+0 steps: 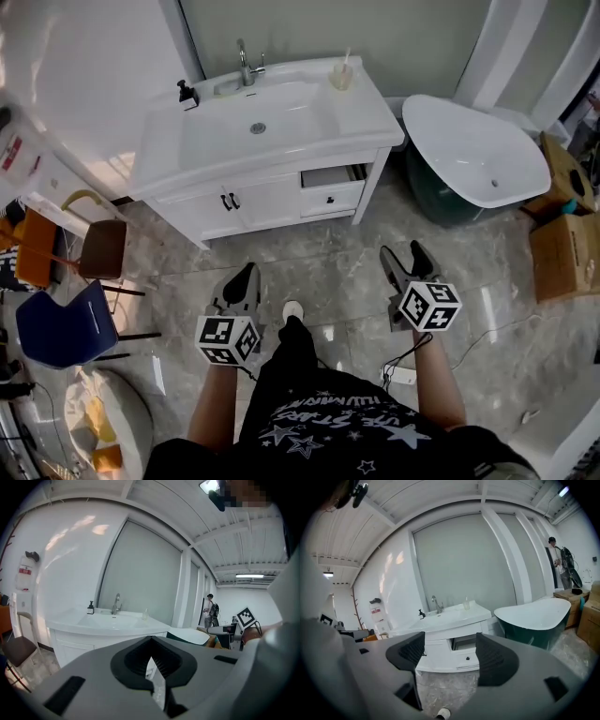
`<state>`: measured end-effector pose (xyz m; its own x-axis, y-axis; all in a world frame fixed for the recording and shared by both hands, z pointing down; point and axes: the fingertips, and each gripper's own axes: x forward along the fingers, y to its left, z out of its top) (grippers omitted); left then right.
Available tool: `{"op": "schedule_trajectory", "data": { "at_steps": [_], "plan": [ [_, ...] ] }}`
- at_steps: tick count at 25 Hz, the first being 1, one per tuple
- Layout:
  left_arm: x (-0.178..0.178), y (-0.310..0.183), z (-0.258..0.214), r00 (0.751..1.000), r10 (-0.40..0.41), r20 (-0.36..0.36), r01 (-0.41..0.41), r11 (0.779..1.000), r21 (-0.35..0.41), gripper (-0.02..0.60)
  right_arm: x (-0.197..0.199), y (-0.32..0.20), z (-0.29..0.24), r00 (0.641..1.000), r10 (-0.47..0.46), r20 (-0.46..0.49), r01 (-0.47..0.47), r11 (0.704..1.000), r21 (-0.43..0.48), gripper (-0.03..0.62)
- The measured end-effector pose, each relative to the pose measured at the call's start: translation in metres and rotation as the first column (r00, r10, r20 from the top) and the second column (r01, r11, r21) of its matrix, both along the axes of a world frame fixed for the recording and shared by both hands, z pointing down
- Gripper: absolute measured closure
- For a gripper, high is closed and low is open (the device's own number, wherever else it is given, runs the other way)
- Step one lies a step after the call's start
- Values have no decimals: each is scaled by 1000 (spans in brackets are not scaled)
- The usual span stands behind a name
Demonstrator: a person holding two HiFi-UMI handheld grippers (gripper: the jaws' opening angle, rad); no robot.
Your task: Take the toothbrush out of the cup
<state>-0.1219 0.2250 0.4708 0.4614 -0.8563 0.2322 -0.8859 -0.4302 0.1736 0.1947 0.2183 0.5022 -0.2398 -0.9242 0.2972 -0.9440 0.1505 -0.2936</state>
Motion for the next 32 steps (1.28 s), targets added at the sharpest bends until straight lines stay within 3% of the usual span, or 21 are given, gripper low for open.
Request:
{"op": "schedule_trajectory", "data": {
  "at_steps": [5, 9, 15, 22, 32],
  "plan": [
    [-13, -70, 11, 999, 39, -24, -40, 998, -42, 566, -10, -63, -4, 1000, 27, 1, -27, 999, -28, 272],
    [-20, -127, 2, 994, 109, 5, -109, 994, -29, 566, -19, -119, -17, 998, 55, -8, -56, 998, -22, 272],
    [-43, -197, -5, 991, 131, -14, -131, 991, -22, 566, -39, -187, -30, 994, 107, -9, -107, 994, -7, 272],
    [-62, -230, 3, 993, 116, -37, -118, 992, -39, 566, -59, -222, -22, 994, 108, -14, -108, 994, -29, 272],
    [-74, -272, 2, 997, 69, -42, -71, 997, -43, 566, -51, -282, -23, 993, 120, -13, -121, 993, -19, 272]
  ]
}}
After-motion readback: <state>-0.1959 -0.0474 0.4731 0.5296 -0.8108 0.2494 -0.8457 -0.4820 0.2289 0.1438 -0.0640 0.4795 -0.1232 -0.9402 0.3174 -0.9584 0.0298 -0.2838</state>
